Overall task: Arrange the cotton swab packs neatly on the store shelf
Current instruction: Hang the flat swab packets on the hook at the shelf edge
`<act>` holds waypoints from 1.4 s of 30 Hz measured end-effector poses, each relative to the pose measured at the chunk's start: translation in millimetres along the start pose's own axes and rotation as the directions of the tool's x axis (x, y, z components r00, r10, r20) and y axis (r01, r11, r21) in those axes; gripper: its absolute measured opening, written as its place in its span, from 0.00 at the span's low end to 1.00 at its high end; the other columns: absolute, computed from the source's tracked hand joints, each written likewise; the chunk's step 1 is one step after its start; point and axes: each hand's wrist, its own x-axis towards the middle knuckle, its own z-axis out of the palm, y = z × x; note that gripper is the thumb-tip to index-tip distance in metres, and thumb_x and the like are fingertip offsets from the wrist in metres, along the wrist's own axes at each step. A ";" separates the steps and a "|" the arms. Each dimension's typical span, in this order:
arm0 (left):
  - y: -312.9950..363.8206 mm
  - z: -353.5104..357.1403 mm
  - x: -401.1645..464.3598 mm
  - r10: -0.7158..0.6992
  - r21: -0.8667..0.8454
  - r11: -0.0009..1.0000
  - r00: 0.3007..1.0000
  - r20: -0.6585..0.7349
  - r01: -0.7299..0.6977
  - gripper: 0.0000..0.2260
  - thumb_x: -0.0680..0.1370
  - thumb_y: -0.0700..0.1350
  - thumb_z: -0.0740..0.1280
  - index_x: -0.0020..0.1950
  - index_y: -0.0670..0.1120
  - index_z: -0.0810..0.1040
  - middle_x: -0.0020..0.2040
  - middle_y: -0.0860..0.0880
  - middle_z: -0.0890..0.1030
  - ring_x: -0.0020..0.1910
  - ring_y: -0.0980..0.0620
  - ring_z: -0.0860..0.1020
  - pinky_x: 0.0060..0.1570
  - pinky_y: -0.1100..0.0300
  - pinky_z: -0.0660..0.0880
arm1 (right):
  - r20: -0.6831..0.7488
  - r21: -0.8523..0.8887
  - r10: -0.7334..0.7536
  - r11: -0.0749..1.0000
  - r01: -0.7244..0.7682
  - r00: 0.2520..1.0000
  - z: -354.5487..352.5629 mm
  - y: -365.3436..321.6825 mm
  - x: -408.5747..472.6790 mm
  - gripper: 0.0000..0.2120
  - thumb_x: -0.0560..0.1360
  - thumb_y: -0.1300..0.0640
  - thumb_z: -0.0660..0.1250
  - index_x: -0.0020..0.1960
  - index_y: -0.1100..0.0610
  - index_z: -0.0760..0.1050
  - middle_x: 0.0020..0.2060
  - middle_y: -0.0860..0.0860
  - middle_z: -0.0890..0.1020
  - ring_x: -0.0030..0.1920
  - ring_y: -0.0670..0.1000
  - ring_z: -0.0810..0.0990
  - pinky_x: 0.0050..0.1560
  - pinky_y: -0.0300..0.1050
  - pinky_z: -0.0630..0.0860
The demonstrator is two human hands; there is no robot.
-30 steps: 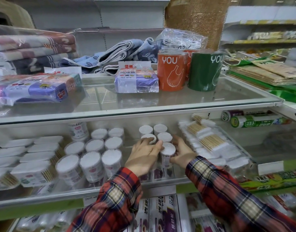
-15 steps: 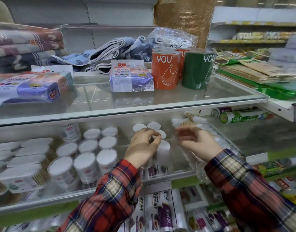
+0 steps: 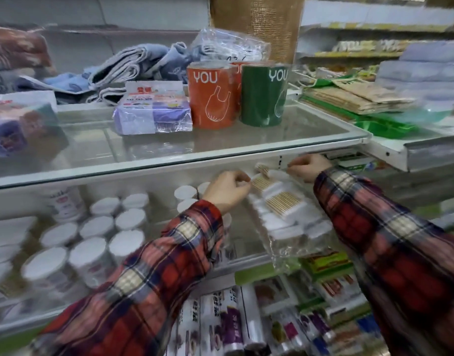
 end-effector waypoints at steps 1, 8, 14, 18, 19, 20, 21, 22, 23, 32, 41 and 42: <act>1.6 3.2 5.3 -0.024 0.022 0.999 1.000 -0.004 0.024 0.14 0.76 0.49 0.64 0.59 0.48 0.80 0.58 0.49 0.81 0.58 0.50 0.78 0.56 0.53 0.77 | 0.020 0.008 0.003 1.000 -0.003 1.000 3.7 1.2 8.2 0.05 0.70 0.55 0.73 0.45 0.52 0.80 0.46 0.50 0.81 0.48 0.51 0.78 0.46 0.42 0.73; 7.7 32.3 42.6 -0.154 0.043 0.987 0.988 -0.004 0.154 0.17 0.75 0.52 0.68 0.61 0.47 0.77 0.59 0.47 0.79 0.57 0.49 0.77 0.53 0.60 0.71 | 0.109 0.071 -0.075 0.995 0.068 0.991 30.7 35.7 71.6 0.34 0.48 0.33 0.79 0.42 0.58 0.82 0.40 0.51 0.85 0.42 0.50 0.84 0.49 0.48 0.81; 12.8 50.6 62.9 -0.244 -0.053 0.968 0.970 0.010 0.245 0.12 0.74 0.55 0.69 0.52 0.50 0.78 0.49 0.51 0.82 0.47 0.52 0.81 0.50 0.59 0.77 | 0.327 0.126 -0.017 0.992 -0.026 0.945 32.3 17.4 62.8 0.21 0.71 0.48 0.72 0.57 0.62 0.76 0.46 0.56 0.83 0.46 0.49 0.84 0.48 0.42 0.77; 17.7 57.1 67.8 -0.261 -0.097 0.959 0.964 0.046 0.265 0.13 0.72 0.56 0.72 0.51 0.51 0.78 0.51 0.54 0.81 0.49 0.55 0.79 0.46 0.63 0.76 | 0.377 0.082 -0.015 0.996 -0.018 0.926 28.7 15.8 71.0 0.25 0.74 0.50 0.69 0.63 0.67 0.73 0.52 0.56 0.79 0.32 0.42 0.81 0.36 0.32 0.76; 19.9 58.7 66.9 -0.244 -0.110 0.963 0.969 0.039 0.247 0.12 0.73 0.54 0.73 0.51 0.50 0.78 0.51 0.55 0.79 0.48 0.57 0.77 0.41 0.67 0.73 | 0.372 0.052 -0.017 0.999 -0.003 0.928 28.8 19.5 74.9 0.23 0.75 0.53 0.68 0.62 0.69 0.73 0.51 0.55 0.78 0.27 0.40 0.78 0.32 0.30 0.74; 21.1 60.7 65.7 -0.228 -0.131 0.964 0.973 0.030 0.230 0.10 0.73 0.51 0.73 0.50 0.49 0.78 0.50 0.56 0.78 0.47 0.58 0.76 0.37 0.70 0.70 | 0.349 0.039 -0.020 0.999 0.007 0.937 29.1 22.6 74.2 0.21 0.75 0.55 0.68 0.61 0.70 0.73 0.50 0.55 0.77 0.26 0.40 0.77 0.31 0.29 0.72; 22.9 61.6 64.2 -0.219 -0.153 0.963 0.975 0.026 0.220 0.09 0.73 0.48 0.73 0.50 0.49 0.77 0.50 0.55 0.77 0.45 0.59 0.75 0.35 0.72 0.69 | 0.323 0.062 -0.028 0.998 0.008 0.946 28.3 25.0 73.3 0.19 0.75 0.57 0.68 0.60 0.70 0.74 0.50 0.55 0.78 0.28 0.41 0.77 0.32 0.30 0.71; 23.1 64.0 63.5 -0.223 -0.177 0.958 0.974 0.024 0.224 0.09 0.73 0.47 0.73 0.50 0.50 0.77 0.49 0.55 0.77 0.45 0.59 0.75 0.35 0.72 0.69 | 0.279 0.098 -0.044 0.995 0.017 0.959 26.3 26.3 71.2 0.17 0.74 0.59 0.70 0.57 0.69 0.76 0.47 0.54 0.78 0.30 0.42 0.77 0.33 0.30 0.71; 22.8 64.6 63.4 -0.228 -0.192 0.955 0.973 0.023 0.228 0.08 0.73 0.46 0.73 0.50 0.50 0.77 0.50 0.55 0.77 0.46 0.59 0.76 0.37 0.72 0.70 | 0.225 0.122 -0.068 0.992 0.041 0.972 24.2 27.9 69.8 0.14 0.72 0.60 0.71 0.53 0.68 0.78 0.44 0.54 0.78 0.33 0.43 0.77 0.34 0.30 0.70; 13.6 61.4 62.5 -0.267 -0.212 0.940 0.963 0.031 0.268 0.13 0.76 0.50 0.69 0.58 0.48 0.78 0.57 0.49 0.80 0.51 0.52 0.78 0.50 0.60 0.74 | 0.017 0.173 -0.175 0.970 0.170 0.984 7.9 28.4 38.5 0.18 0.57 0.47 0.78 0.43 0.52 0.79 0.45 0.49 0.83 0.48 0.51 0.81 0.53 0.49 0.79; 33.1 41.8 32.2 -0.306 -0.682 0.686 0.951 0.046 0.253 0.13 0.79 0.47 0.66 0.60 0.42 0.78 0.51 0.43 0.84 0.43 0.49 0.82 0.38 0.62 0.79 | 0.138 -0.030 -0.257 0.964 0.264 0.956 3.3 17.8 -12.9 0.31 0.60 0.42 0.77 0.57 0.50 0.70 0.50 0.45 0.76 0.51 0.48 0.76 0.53 0.43 0.74; 31.4 43.3 27.6 -0.308 -0.690 0.671 0.949 0.070 0.269 0.16 0.77 0.46 0.69 0.63 0.42 0.76 0.52 0.41 0.84 0.42 0.48 0.82 0.38 0.62 0.80 | 0.155 -0.011 -0.281 0.958 0.286 0.947 5.9 18.8 -18.0 0.31 0.60 0.42 0.78 0.57 0.49 0.69 0.51 0.44 0.76 0.51 0.47 0.77 0.51 0.41 0.74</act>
